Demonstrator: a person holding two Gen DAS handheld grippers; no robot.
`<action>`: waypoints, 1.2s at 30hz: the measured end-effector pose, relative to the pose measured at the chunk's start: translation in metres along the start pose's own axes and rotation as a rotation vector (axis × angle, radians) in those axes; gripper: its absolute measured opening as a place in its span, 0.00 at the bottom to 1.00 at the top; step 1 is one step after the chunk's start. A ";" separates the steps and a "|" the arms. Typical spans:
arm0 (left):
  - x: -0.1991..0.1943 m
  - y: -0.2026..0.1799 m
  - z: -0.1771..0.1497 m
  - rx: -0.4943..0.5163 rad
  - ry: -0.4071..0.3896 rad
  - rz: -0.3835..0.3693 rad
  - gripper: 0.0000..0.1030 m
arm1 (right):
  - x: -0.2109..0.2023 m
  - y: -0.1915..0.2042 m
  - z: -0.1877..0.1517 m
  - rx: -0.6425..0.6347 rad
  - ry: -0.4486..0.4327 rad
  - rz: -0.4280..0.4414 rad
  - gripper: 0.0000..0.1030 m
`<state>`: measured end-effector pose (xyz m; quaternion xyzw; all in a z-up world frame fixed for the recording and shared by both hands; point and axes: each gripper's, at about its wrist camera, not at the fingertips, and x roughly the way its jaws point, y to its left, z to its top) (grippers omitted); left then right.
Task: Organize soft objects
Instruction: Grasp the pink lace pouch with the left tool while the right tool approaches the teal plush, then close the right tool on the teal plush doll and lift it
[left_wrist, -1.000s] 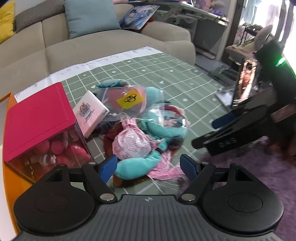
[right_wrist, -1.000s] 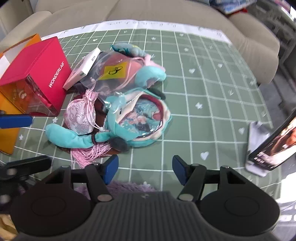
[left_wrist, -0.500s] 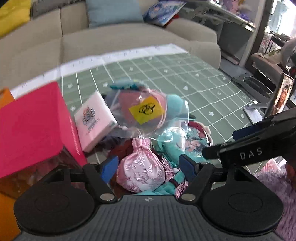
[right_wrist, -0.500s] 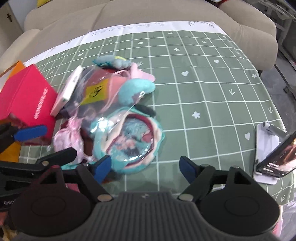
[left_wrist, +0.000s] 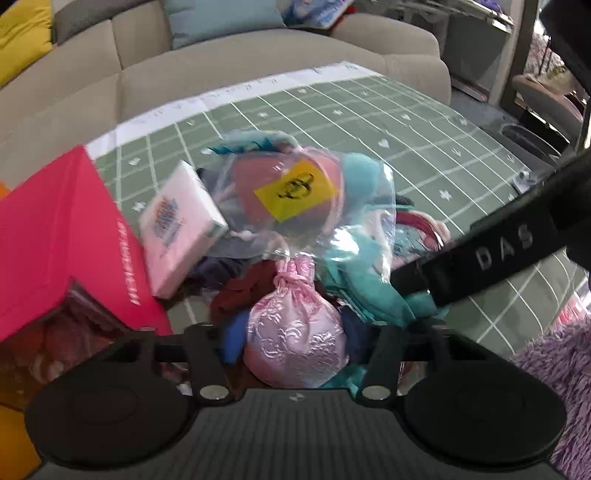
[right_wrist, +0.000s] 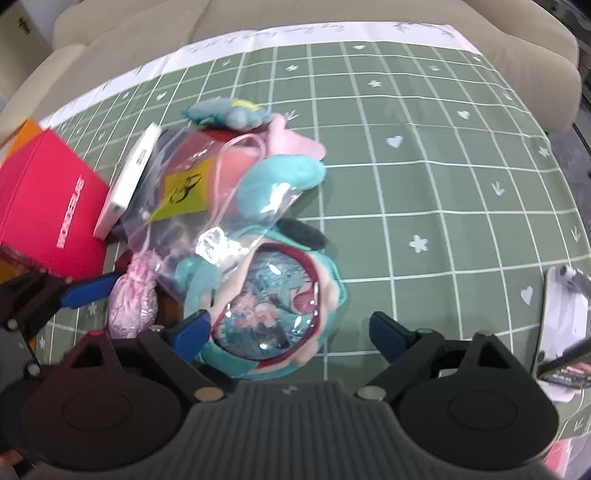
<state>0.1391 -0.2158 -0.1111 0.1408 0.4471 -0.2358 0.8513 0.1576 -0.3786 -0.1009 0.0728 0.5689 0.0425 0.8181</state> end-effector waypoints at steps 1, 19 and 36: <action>-0.002 0.001 0.000 -0.006 -0.010 0.010 0.53 | 0.001 0.002 0.000 -0.014 0.003 0.002 0.93; -0.073 0.025 -0.005 -0.169 -0.143 0.023 0.52 | 0.025 0.022 0.015 -0.125 0.090 -0.031 0.95; -0.090 0.032 -0.017 -0.129 0.017 -0.007 0.52 | -0.051 0.006 -0.007 0.053 -0.092 -0.041 0.00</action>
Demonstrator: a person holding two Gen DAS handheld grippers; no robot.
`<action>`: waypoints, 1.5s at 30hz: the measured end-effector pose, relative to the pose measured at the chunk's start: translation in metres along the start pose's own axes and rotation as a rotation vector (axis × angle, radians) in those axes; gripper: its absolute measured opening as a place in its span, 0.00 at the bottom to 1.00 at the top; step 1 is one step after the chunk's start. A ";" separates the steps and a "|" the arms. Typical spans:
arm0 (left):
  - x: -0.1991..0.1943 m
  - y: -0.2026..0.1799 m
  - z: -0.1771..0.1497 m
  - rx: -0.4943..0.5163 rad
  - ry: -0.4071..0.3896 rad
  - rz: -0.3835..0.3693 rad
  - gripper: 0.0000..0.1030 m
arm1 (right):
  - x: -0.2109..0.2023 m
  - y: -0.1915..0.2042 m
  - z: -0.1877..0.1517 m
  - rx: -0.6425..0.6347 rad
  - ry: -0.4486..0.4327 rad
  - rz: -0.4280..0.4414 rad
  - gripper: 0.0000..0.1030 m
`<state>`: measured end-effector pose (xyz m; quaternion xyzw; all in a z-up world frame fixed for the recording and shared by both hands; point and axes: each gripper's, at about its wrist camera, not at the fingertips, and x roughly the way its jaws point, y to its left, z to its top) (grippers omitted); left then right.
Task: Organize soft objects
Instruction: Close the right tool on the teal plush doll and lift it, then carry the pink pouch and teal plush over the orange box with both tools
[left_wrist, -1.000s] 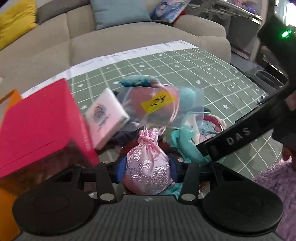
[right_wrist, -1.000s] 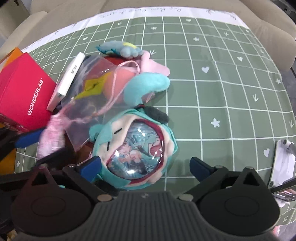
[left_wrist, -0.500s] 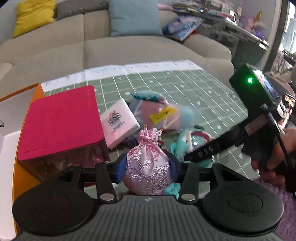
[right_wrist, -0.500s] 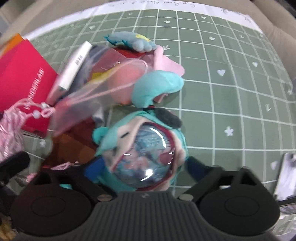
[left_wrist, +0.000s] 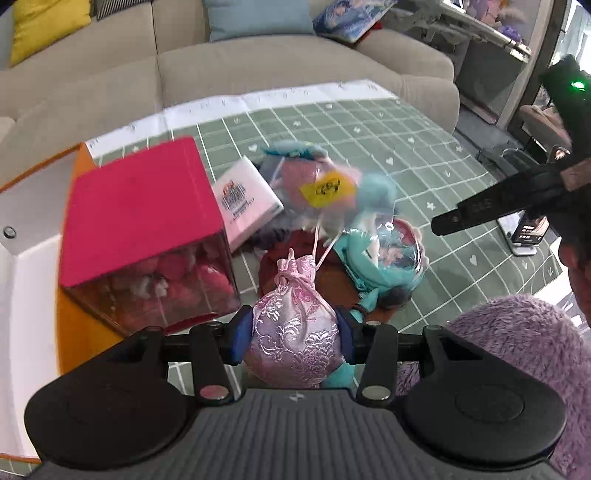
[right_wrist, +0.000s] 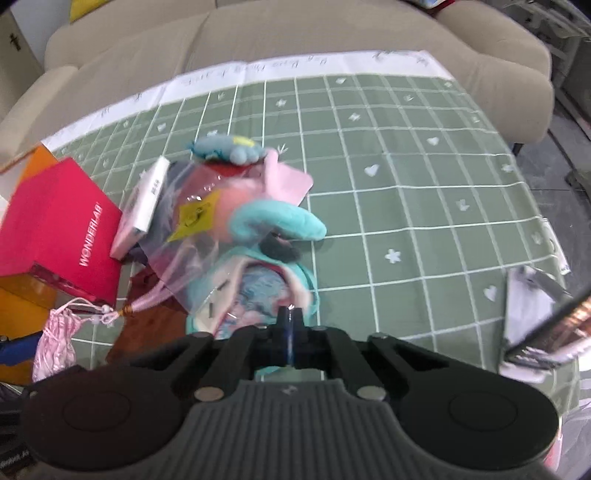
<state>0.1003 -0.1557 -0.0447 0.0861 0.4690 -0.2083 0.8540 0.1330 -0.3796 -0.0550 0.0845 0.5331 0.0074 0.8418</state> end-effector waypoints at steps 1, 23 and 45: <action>-0.005 0.000 -0.001 0.005 -0.011 0.003 0.52 | -0.006 0.000 -0.002 0.015 -0.013 0.014 0.00; -0.019 0.006 0.002 -0.013 -0.088 0.012 0.52 | 0.084 0.037 0.016 0.018 0.229 -0.033 0.98; 0.004 0.020 0.007 -0.054 -0.035 -0.031 0.52 | 0.053 0.012 -0.001 0.095 0.157 0.005 0.63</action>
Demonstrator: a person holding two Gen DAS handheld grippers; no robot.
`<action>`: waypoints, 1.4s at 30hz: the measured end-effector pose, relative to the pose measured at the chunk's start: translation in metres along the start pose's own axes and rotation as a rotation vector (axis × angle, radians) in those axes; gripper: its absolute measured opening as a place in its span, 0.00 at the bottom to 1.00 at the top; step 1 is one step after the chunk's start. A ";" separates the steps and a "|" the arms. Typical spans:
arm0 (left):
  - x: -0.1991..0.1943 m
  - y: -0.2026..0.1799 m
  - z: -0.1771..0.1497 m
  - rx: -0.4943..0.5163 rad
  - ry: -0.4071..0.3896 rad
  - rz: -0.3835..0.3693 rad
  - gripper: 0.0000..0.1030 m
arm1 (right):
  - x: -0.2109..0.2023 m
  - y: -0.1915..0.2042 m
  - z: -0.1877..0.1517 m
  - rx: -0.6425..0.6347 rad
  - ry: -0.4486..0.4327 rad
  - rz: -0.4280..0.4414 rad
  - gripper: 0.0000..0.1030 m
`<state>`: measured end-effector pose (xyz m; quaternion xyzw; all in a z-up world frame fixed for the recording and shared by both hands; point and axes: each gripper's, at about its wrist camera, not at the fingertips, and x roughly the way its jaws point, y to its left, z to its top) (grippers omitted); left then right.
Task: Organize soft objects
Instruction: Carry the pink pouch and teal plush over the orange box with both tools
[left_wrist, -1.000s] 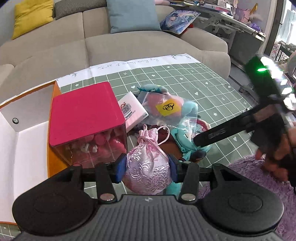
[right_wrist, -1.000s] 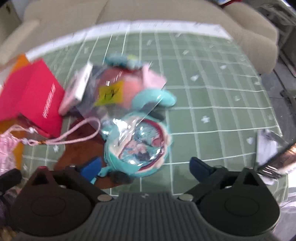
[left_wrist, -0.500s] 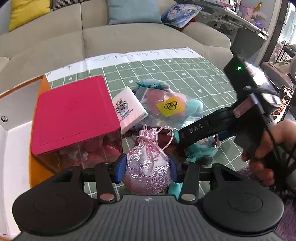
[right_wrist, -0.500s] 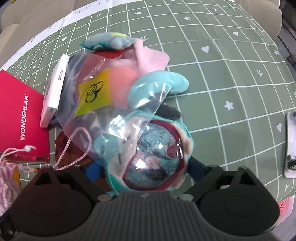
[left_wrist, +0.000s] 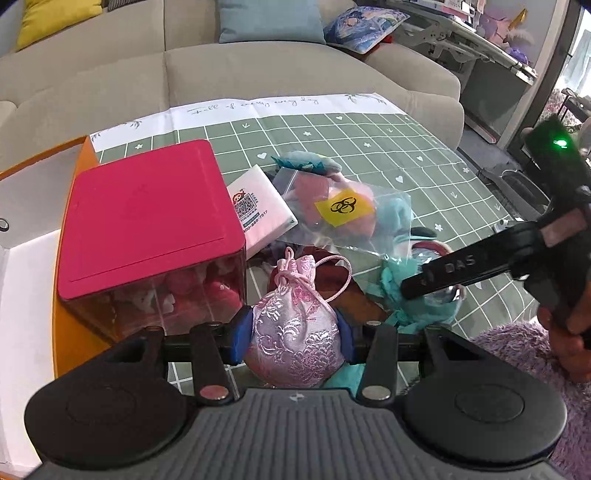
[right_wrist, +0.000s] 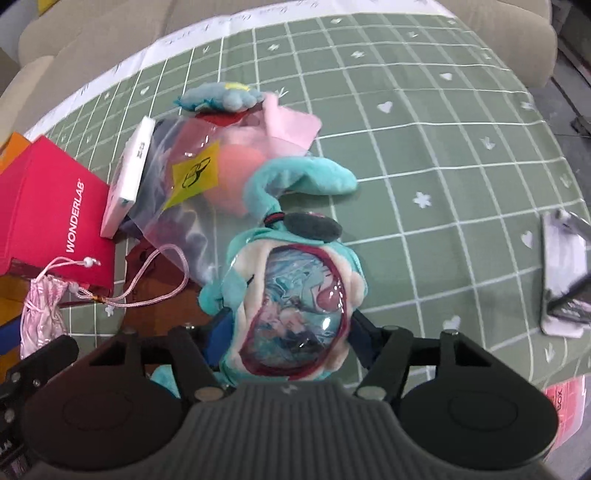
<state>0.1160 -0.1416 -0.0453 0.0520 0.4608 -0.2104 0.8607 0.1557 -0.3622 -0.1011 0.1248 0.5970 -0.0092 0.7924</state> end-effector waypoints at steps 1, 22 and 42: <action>-0.002 0.000 0.000 0.001 -0.002 -0.001 0.52 | -0.006 -0.003 -0.003 0.004 -0.011 0.005 0.63; -0.087 -0.002 -0.018 0.053 -0.113 -0.026 0.52 | -0.127 0.036 -0.091 0.032 -0.149 0.175 0.63; -0.181 0.080 -0.043 -0.130 -0.249 0.083 0.52 | -0.162 0.157 -0.112 -0.165 -0.215 0.303 0.63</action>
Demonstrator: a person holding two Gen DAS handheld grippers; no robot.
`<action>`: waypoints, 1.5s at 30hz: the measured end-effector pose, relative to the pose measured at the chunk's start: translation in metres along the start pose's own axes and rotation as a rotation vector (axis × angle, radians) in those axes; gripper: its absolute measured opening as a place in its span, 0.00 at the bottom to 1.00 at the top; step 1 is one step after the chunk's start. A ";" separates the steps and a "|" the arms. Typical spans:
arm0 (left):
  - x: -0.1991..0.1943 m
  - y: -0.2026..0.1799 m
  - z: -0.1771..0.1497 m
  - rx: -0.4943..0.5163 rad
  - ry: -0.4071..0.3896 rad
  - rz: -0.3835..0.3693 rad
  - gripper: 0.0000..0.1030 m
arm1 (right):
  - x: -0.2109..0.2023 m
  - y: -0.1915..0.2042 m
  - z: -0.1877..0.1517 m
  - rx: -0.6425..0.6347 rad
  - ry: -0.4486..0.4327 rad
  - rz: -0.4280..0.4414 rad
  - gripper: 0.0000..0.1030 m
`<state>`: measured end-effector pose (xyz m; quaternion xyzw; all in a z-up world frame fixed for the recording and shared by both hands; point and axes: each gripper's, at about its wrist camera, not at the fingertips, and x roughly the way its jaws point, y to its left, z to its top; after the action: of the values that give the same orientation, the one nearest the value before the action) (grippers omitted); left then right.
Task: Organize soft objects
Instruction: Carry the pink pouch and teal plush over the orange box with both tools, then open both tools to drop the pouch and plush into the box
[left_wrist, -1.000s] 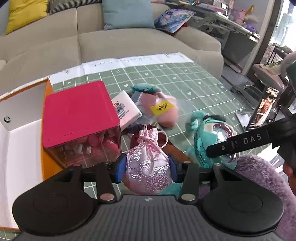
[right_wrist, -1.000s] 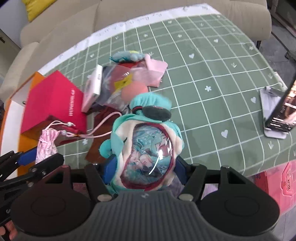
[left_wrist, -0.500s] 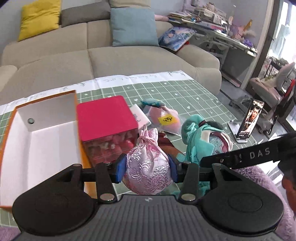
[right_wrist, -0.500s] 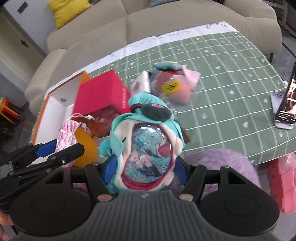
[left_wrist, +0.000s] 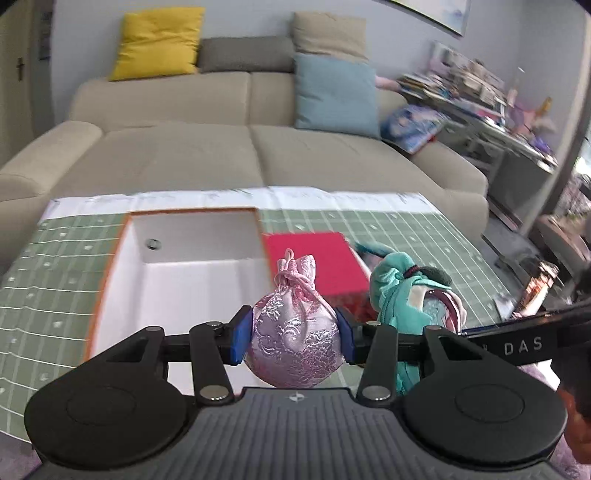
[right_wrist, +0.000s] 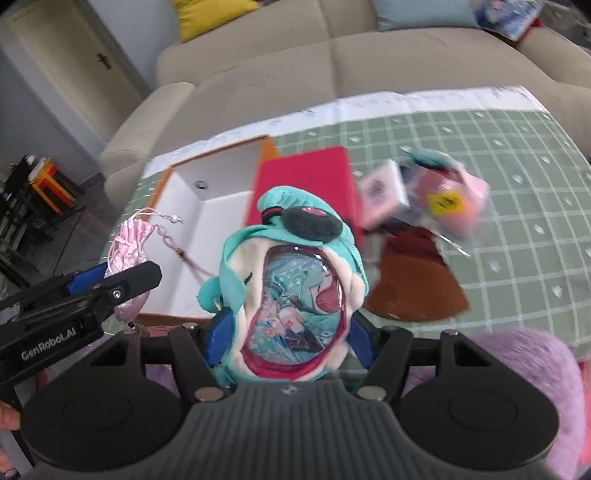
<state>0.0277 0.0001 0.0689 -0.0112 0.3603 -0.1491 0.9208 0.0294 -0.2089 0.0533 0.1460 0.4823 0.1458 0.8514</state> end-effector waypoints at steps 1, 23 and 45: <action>-0.002 0.006 0.002 -0.009 -0.008 0.010 0.52 | 0.002 0.007 0.003 -0.009 -0.006 0.015 0.63; 0.056 0.117 0.033 -0.002 0.047 0.280 0.52 | 0.137 0.121 0.060 -0.360 -0.008 -0.012 0.64; 0.122 0.136 0.006 0.111 0.336 0.247 0.68 | 0.214 0.138 0.043 -0.584 0.156 -0.123 0.80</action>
<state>0.1527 0.0947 -0.0251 0.1089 0.4988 -0.0546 0.8581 0.1573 -0.0039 -0.0384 -0.1459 0.4918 0.2374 0.8249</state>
